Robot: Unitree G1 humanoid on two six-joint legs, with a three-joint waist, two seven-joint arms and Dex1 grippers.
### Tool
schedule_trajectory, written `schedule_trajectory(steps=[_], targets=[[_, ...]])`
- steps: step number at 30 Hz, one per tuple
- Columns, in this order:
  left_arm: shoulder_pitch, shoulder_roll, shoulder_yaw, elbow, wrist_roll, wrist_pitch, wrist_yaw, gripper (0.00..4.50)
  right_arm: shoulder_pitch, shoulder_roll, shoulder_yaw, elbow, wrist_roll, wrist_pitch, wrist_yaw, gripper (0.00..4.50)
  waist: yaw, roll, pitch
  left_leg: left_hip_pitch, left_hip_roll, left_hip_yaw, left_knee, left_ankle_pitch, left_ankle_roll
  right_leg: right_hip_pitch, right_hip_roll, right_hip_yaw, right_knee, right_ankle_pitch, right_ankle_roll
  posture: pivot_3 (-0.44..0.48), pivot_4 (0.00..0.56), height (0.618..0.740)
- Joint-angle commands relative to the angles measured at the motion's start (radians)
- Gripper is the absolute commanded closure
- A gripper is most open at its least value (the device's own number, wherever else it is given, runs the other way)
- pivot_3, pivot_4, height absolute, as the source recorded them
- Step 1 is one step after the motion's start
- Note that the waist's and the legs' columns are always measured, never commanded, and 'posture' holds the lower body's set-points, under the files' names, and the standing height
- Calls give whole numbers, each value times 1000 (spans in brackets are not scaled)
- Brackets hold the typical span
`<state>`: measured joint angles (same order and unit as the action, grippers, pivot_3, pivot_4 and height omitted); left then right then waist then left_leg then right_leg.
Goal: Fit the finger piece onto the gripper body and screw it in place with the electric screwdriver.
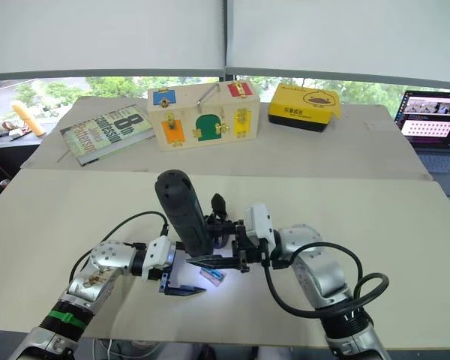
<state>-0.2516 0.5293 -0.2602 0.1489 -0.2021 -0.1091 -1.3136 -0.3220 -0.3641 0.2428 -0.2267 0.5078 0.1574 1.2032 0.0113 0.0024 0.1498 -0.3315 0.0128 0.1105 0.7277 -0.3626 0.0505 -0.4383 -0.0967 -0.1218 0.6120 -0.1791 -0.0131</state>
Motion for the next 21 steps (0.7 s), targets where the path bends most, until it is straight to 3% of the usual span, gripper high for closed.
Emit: schedule_trajectory(steps=[1,21], targets=[[29,-4,-23,36,11,6,0,30,-17,-4,-18,-36,39,3,13,2603,0,0,0,0,0,0,0,0,0,0,0,0,0,0,0,0,150,740],[41,22,79,19,-134,-23,-89,30,-54,12,-39,-111,110,31,-13,2603,-17,0,0,-3,1,0,0,0,0,-3,1,-1,0,0,0,0,150,740]])
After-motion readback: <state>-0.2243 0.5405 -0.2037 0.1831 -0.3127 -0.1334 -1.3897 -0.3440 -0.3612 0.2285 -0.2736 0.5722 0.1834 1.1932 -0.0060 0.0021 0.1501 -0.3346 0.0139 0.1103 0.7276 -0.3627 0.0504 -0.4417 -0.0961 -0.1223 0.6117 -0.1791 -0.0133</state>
